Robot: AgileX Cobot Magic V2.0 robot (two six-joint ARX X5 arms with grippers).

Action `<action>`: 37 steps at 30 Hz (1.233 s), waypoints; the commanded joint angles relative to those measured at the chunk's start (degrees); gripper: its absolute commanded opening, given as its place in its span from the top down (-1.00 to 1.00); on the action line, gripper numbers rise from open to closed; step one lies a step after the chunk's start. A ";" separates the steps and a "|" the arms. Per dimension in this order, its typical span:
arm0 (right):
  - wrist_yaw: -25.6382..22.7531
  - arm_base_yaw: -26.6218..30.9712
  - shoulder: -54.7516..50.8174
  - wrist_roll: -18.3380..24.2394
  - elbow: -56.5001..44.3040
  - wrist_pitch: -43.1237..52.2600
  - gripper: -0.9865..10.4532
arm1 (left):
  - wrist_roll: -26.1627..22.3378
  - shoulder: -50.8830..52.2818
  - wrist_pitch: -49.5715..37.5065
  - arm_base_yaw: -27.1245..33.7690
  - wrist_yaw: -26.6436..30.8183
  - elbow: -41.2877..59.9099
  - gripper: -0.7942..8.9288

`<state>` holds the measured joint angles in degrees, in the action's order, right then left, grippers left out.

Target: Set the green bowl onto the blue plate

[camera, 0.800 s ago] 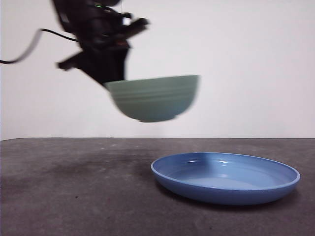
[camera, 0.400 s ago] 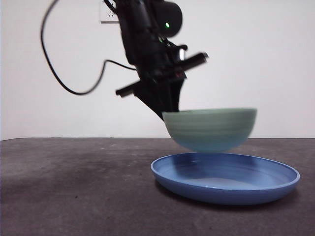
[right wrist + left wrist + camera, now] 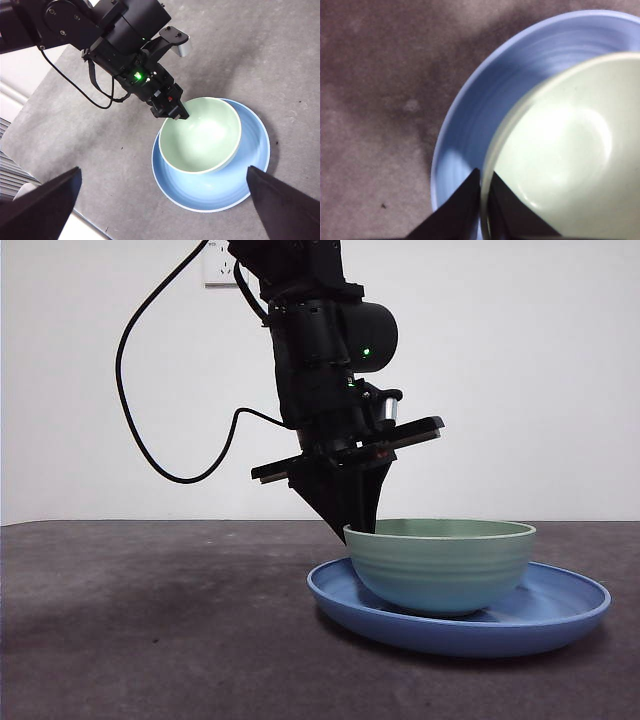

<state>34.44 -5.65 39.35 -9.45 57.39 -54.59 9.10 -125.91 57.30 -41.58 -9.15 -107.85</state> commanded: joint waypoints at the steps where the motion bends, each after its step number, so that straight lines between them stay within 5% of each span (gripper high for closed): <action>1: 0.07 -0.22 0.24 -0.57 0.96 0.52 -0.18 | 0.13 -1.11 0.09 -0.74 0.37 -1.60 0.80; 5: 0.07 -0.22 0.24 -0.57 0.96 0.50 -0.18 | 0.63 -1.09 0.15 -0.81 0.31 -1.60 0.75; 10: 0.07 -0.22 0.24 -0.55 0.96 0.50 -0.18 | 1.05 0.61 -0.09 -0.79 -0.13 -1.73 0.08; 16: 0.07 -0.22 0.24 -0.55 0.96 0.42 -0.18 | -0.37 10.88 0.83 -0.28 -0.13 -1.73 -0.05; 19: 0.07 -0.22 0.24 -0.55 0.96 0.07 -0.18 | -2.80 18.08 3.67 -0.26 -0.11 -1.70 -0.33; 26: 0.09 -0.22 0.24 -0.17 0.96 -1.55 -0.18 | -7.54 34.47 10.19 -0.24 -0.15 3.32 -0.32; 37: 0.09 -0.22 0.24 -0.13 0.96 -1.62 -0.18 | -9.62 72.22 -6.36 0.77 -6.40 42.16 -0.32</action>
<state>34.46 -5.65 39.35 -9.43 57.39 -56.42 0.49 -54.94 52.14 -40.56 -14.90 -67.35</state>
